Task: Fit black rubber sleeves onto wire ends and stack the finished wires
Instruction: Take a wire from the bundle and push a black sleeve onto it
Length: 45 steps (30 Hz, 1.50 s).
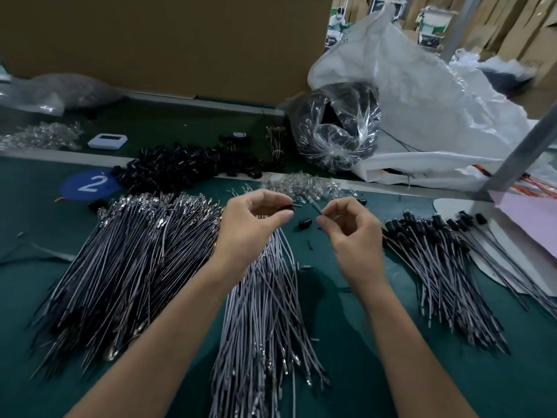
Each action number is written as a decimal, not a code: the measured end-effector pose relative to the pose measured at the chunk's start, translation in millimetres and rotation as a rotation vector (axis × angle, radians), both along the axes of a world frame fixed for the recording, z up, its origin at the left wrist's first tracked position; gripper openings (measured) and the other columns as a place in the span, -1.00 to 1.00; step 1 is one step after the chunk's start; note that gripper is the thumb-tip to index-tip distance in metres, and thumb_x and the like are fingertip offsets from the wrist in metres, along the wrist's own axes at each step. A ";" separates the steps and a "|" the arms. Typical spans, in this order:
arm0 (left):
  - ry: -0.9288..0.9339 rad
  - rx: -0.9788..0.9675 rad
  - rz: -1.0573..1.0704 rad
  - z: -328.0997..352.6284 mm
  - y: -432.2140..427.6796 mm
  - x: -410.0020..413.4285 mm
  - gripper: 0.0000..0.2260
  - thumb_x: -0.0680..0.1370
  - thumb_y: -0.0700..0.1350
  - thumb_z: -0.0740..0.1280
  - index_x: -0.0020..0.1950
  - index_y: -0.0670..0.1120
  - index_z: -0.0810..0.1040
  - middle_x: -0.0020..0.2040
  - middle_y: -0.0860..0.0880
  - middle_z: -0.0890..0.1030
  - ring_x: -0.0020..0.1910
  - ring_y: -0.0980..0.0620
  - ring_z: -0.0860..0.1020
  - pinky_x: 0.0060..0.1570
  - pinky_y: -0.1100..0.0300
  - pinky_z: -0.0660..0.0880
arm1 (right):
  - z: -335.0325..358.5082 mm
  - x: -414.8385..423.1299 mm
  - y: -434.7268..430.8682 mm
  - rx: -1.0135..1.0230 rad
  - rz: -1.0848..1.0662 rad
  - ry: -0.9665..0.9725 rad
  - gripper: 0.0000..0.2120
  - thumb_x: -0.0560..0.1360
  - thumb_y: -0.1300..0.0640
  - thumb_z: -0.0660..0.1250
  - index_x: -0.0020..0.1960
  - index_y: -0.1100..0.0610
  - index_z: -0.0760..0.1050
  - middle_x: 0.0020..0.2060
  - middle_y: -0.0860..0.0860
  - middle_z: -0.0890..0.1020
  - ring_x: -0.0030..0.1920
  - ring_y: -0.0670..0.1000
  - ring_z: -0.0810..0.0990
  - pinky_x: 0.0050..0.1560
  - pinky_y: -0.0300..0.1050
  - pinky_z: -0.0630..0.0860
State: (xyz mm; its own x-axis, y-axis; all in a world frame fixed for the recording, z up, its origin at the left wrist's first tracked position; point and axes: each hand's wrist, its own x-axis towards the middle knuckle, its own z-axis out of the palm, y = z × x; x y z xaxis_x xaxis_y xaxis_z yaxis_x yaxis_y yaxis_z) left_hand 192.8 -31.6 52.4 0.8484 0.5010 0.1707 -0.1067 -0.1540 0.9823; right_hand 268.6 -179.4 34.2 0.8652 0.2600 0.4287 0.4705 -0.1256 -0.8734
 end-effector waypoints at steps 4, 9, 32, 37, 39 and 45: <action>-0.026 -0.223 -0.026 -12.1 2.9 -4.2 -0.80 0.47 -0.32 0.46 -0.06 -0.03 0.70 -0.09 -0.02 0.72 -0.04 0.05 0.65 0.00 0.34 0.55 | 3.8 -2.3 -1.8 0.002 0.063 0.045 -0.77 0.40 0.35 0.49 -0.24 0.03 0.58 -0.36 -0.10 0.62 -0.34 -0.12 0.52 -0.24 -0.22 0.51; -0.049 -0.287 -0.026 -18.4 4.7 -2.6 -0.78 0.48 -0.34 0.43 -0.03 -0.03 0.68 -0.09 0.03 0.72 -0.01 0.06 0.66 0.01 0.31 0.54 | 6.3 -3.6 -5.2 0.006 0.112 0.118 -0.81 0.37 0.34 0.52 -0.22 0.06 0.64 -0.29 0.05 0.69 -0.25 0.05 0.62 -0.12 -0.05 0.59; -0.150 -0.227 -0.058 -22.2 7.2 0.1 -0.75 0.47 -0.41 0.41 0.02 -0.12 0.56 -0.06 -0.01 0.73 0.00 0.08 0.67 -0.01 0.28 0.55 | 9.7 -5.1 -6.0 -0.003 0.114 0.234 -0.69 0.34 0.36 0.54 -0.01 0.11 0.56 -0.34 -0.05 0.68 -0.27 -0.09 0.62 -0.05 -0.03 0.61; -0.140 -0.190 -0.079 -21.9 7.2 0.4 -0.75 0.45 -0.41 0.43 0.00 -0.11 0.56 -0.05 -0.02 0.73 0.02 0.07 0.67 -0.02 0.29 0.56 | 9.8 -3.4 -7.5 0.002 0.094 0.236 -0.69 0.34 0.35 0.55 -0.01 0.10 0.57 -0.32 -0.04 0.68 -0.25 -0.07 0.64 -0.02 -0.03 0.63; -0.142 -0.197 -0.077 -21.8 7.0 0.3 -0.75 0.45 -0.41 0.43 0.00 -0.11 0.55 -0.06 -0.02 0.73 0.00 0.09 0.66 -0.05 0.32 0.54 | 9.6 -3.2 -7.8 0.002 0.092 0.237 -0.69 0.34 0.35 0.55 0.01 0.11 0.57 -0.32 -0.04 0.68 -0.25 -0.08 0.65 -0.02 -0.04 0.63; -0.141 -0.192 -0.080 -21.7 6.3 -0.8 -0.75 0.45 -0.41 0.44 0.01 -0.12 0.56 -0.06 -0.01 0.73 0.00 0.09 0.67 -0.03 0.29 0.55 | 8.8 -3.5 -6.8 0.001 0.104 0.249 -0.67 0.34 0.34 0.55 0.02 0.11 0.56 -0.31 -0.02 0.69 -0.24 -0.06 0.64 0.00 0.00 0.62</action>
